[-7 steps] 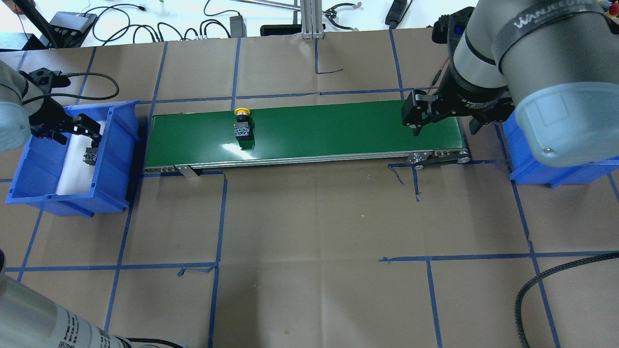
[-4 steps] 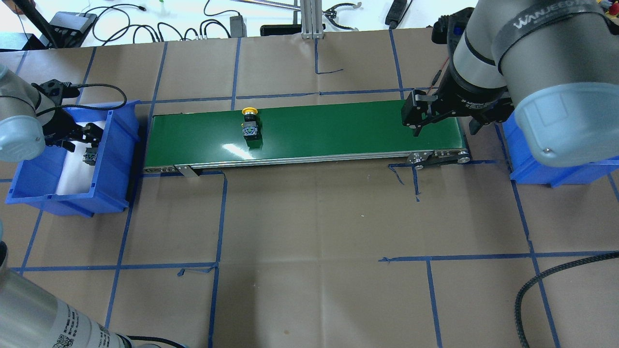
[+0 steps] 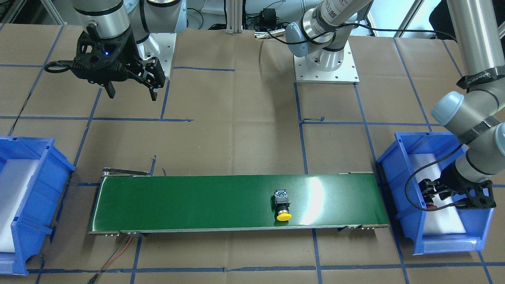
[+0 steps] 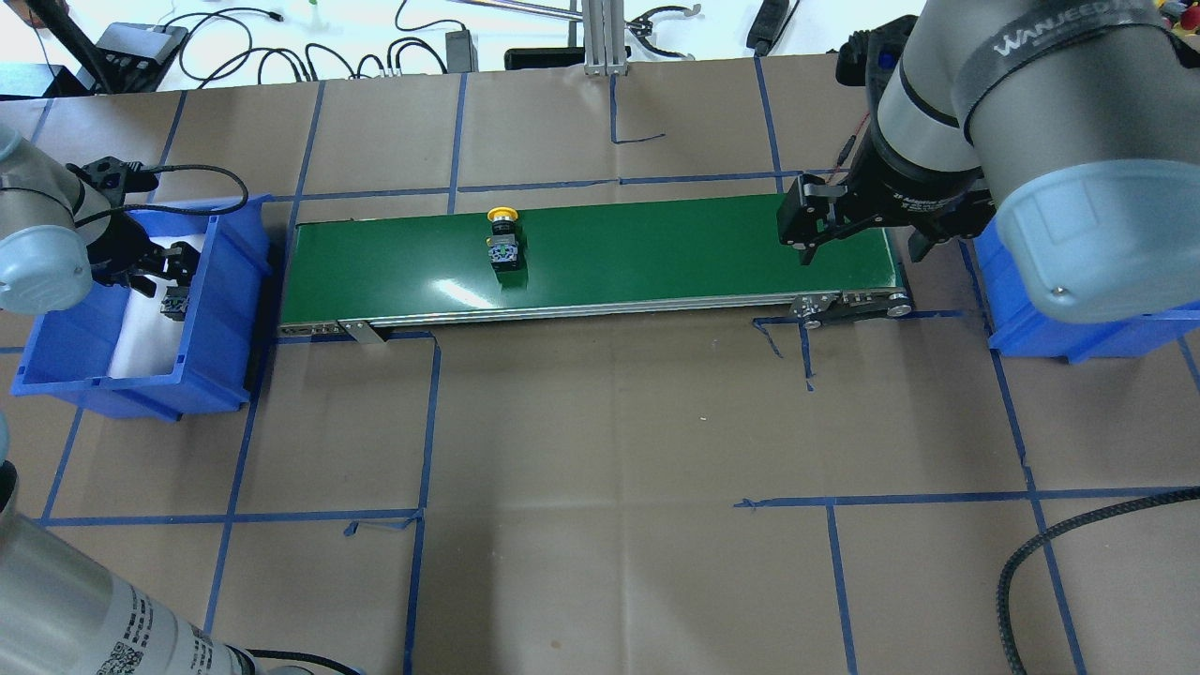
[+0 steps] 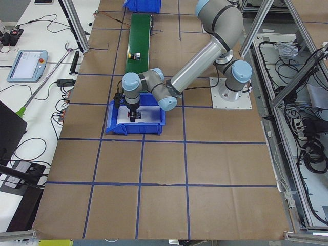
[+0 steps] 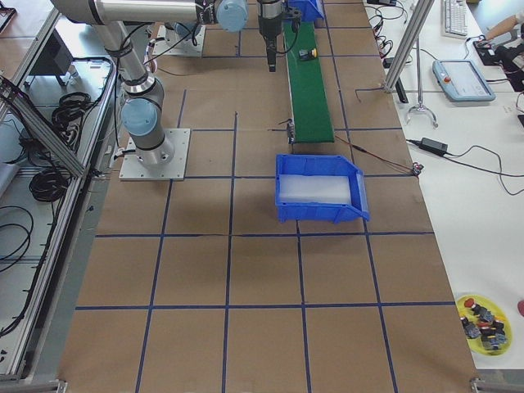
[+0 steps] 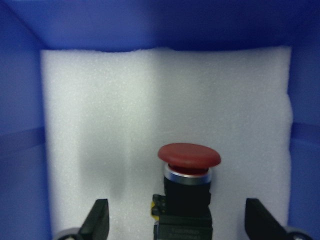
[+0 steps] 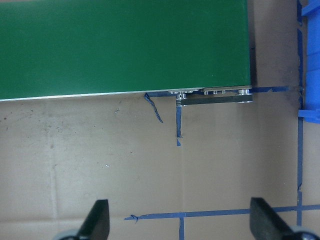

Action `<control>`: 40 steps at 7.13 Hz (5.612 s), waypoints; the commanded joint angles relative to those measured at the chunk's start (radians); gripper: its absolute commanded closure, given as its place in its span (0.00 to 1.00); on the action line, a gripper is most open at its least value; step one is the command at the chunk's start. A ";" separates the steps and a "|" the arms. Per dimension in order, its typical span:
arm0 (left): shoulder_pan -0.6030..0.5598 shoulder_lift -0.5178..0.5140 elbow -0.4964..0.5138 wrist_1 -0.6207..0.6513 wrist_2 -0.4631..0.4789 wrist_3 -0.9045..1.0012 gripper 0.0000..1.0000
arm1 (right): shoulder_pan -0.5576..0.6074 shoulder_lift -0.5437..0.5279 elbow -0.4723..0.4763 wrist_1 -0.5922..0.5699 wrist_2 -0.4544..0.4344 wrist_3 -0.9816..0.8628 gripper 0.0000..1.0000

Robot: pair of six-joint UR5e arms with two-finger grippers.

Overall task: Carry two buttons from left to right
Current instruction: 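Lower the left gripper and grasp the red-capped button, then lift the red button and carry it to the conveyor with the left gripper, then set red button on conveyor with left gripper while right gripper reaches yellow button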

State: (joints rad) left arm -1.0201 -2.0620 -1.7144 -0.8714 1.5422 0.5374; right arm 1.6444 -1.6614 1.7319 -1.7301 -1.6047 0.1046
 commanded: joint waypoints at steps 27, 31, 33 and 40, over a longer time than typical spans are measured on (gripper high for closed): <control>-0.354 0.143 0.089 -0.282 0.065 -0.410 0.89 | -0.003 0.035 -0.002 -0.031 -0.001 0.000 0.00; -0.354 0.105 0.022 -0.158 0.062 -0.415 0.89 | -0.012 0.180 -0.017 -0.257 0.003 0.001 0.00; -0.353 0.102 0.019 -0.158 0.062 -0.418 0.89 | -0.011 0.251 -0.023 -0.379 -0.004 -0.002 0.00; -0.360 0.134 0.077 -0.205 0.065 -0.425 0.00 | -0.008 0.396 -0.071 -0.388 -0.009 -0.005 0.00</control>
State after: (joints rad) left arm -1.3768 -1.9483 -1.6516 -1.0497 1.6069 0.1125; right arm 1.6349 -1.2898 1.6570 -2.1111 -1.6145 0.1009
